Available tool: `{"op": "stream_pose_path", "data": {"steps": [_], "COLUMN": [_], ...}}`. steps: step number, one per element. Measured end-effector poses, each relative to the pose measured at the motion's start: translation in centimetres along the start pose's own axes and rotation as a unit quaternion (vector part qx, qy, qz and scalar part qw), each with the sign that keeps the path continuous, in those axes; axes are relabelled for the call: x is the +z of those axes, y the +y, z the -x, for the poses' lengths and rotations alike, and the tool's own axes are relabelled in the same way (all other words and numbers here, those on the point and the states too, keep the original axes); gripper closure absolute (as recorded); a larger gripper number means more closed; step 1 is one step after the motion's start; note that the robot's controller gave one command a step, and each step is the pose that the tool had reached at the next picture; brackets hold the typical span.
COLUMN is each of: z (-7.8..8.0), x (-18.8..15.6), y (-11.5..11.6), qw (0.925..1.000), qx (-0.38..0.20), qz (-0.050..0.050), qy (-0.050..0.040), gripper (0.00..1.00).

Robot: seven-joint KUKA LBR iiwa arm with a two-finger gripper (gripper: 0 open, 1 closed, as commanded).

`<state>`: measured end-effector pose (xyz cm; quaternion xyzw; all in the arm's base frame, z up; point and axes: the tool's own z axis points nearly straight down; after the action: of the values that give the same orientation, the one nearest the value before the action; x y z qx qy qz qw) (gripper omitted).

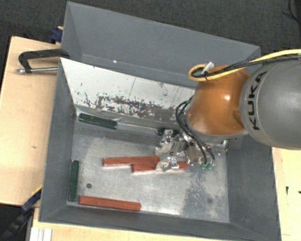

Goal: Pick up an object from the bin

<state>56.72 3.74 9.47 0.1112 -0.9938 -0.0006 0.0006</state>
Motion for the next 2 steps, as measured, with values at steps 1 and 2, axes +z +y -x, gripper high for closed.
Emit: {"op": "stream_pose_path", "data": {"steps": [1,2], "z": [-0.62,-0.70], "x": [-16.45,-16.25], "y": [-3.18,-3.13], "qw": [0.9999,0.9999], "qx": [0.011,0.011], "qz": [-0.001,-0.001], "qy": [-0.0063,-0.0041], "gripper": [1.00,1.00]}}
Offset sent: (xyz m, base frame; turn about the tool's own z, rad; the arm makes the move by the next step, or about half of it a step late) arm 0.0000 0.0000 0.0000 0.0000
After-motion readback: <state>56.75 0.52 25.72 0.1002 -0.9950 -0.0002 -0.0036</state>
